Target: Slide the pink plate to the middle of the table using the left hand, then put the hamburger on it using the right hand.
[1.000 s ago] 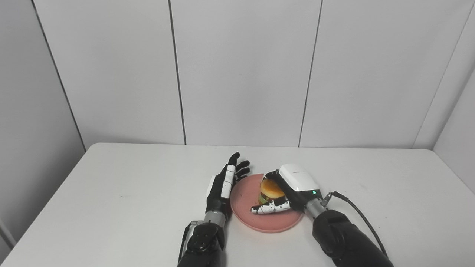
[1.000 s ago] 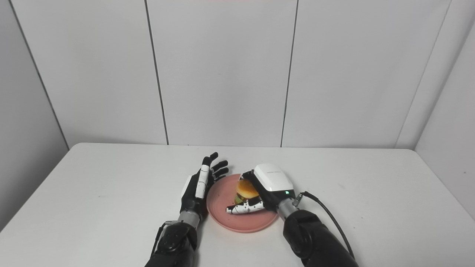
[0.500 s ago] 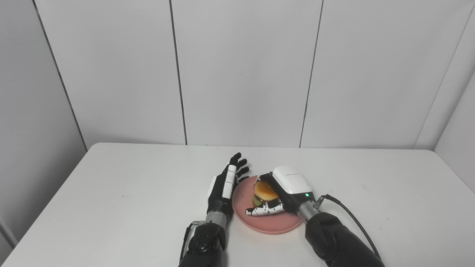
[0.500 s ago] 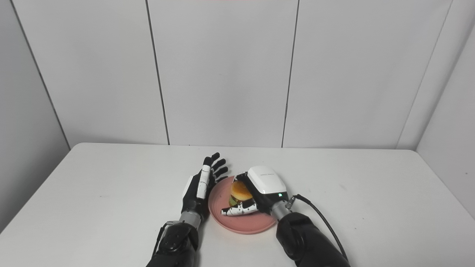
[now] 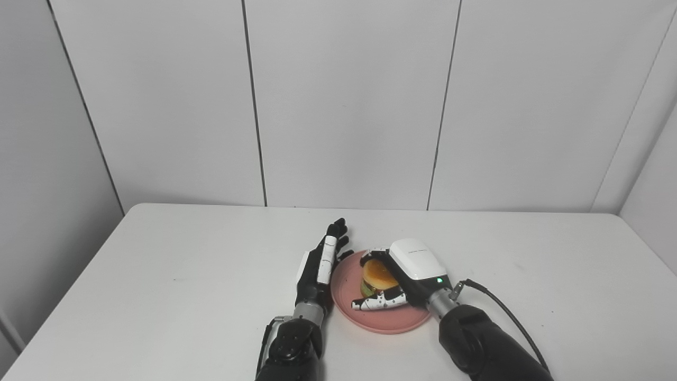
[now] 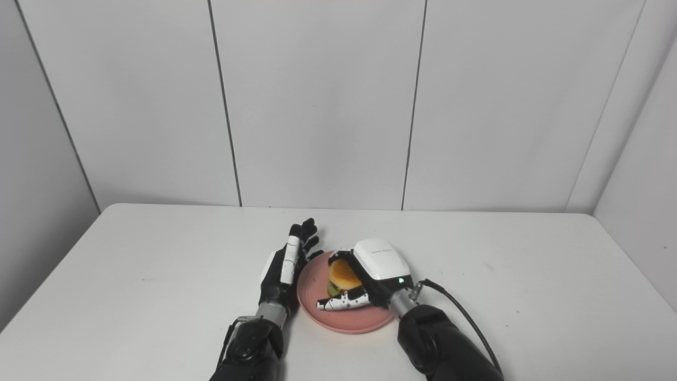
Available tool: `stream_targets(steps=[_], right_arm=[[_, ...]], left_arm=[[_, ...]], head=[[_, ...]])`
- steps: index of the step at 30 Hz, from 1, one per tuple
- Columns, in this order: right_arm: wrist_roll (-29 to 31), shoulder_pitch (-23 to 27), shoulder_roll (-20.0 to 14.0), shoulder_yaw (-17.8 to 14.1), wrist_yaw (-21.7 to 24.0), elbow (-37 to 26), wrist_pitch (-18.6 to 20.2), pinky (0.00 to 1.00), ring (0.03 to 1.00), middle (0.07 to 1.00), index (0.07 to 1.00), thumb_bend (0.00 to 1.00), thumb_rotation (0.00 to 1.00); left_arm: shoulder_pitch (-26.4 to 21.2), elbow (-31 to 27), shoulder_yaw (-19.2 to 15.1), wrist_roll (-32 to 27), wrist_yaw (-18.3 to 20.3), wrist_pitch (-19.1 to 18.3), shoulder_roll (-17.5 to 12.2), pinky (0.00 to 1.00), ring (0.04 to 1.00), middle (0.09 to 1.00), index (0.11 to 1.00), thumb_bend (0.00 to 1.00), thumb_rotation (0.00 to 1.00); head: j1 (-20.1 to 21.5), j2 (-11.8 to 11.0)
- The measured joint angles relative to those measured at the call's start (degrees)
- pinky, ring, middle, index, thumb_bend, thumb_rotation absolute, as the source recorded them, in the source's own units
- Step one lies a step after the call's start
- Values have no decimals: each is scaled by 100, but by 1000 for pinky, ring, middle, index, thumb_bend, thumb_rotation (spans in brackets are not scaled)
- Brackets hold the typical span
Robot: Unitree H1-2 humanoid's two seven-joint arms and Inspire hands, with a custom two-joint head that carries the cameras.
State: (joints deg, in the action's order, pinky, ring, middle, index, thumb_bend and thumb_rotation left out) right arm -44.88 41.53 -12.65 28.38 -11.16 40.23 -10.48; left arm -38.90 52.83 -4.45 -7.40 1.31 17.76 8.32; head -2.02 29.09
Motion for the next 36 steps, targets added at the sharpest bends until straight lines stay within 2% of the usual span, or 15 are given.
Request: stream_targets(steps=[4, 11, 15, 18, 22, 28, 31, 33, 36], right_arm=[[2, -39, -48, 15, 20, -44, -96, 897, 832, 825, 785, 879, 935], [4, -68, -128, 2, 180, -238, -130, 929, 853, 851, 810, 915, 917], [5, -169, -174, -32, 337, -782, -129, 923, 875, 868, 813, 891, 897], [18, -229, -199, -125, 446, -1182, -129, 923, 880, 872, 813, 880, 917], [20, -293, -234, -268, 567, -1651, -129, 908, 877, 885, 814, 869, 957], [170, -459, -203, -611, 529, -1978, -131, 867, 864, 910, 818, 851, 995], [472, -529, -103, -922, 337, -1896, -191, 746, 854, 918, 809, 855, 971], [716, -534, -7, -1139, 113, -1759, -297, 700, 865, 937, 827, 838, 996], [1142, -553, 156, -1471, -116, -1538, -455, 755, 896, 950, 850, 834, 1000]], left_arm=[[0, 2, -2, -2, 10, 1, 0, 873, 889, 854, 890, 849, 972], [1, -1, 0, -3, 19, 0, 0, 857, 883, 847, 878, 852, 967], [5, -1, -5, -4, 46, -4, 0, 834, 889, 879, 878, 863, 960], [2, 8, -6, -5, 77, -4, 4, 840, 897, 903, 884, 866, 967], [-8, 35, -4, -4, 114, -1, 4, 853, 839, 851, 889, 875, 983], [-2, 17, -13, -4, 114, -17, 5, 883, 840, 829, 904, 867, 983], [6, -4, -21, -4, 108, -26, 6, 903, 857, 831, 891, 861, 971], [8, -4, -32, -2, 92, -21, 7, 916, 892, 833, 883, 865, 963], [2, 17, -36, 2, -2, 18, 20, 929, 905, 819, 876, 870, 949]], head=[[9, 0], [26, 18], [35, 9], [44, 0], [61, -9], [62, 0], [62, 0], [53, 9], [53, 9]])
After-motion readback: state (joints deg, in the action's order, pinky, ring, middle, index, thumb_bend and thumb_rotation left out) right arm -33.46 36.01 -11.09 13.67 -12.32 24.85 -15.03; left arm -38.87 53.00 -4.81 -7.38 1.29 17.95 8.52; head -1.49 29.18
